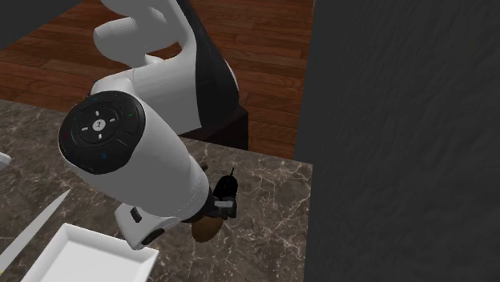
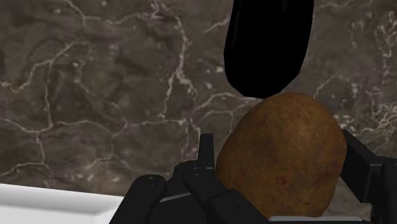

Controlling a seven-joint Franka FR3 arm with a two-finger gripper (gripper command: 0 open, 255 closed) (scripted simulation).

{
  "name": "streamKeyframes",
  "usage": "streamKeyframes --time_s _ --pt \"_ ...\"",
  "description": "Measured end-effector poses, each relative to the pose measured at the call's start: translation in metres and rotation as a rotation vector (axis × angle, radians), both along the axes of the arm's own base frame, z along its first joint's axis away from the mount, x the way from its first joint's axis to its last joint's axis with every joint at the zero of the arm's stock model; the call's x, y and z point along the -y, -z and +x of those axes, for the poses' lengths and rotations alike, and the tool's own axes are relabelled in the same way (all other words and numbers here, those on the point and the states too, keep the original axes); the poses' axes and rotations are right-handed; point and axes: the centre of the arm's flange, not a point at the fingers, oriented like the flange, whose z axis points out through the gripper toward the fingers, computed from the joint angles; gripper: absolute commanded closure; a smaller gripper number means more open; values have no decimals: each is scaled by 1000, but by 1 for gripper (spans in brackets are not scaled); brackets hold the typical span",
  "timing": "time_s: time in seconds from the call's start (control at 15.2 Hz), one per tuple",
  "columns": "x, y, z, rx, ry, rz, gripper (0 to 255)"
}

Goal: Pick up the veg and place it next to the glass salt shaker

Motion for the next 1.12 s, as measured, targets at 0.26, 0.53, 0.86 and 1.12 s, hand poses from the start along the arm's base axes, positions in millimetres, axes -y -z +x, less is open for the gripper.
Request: streamKeyframes --time_s 0.26,0.53,0.86,1.12 --pt "0 -20 -1 0 0 0 255" --pt "-1 -42 1 0 0 0 255" --pt "1 -68 0 0 0 0 255" --pt "0 -88 -1 0 0 0 255"
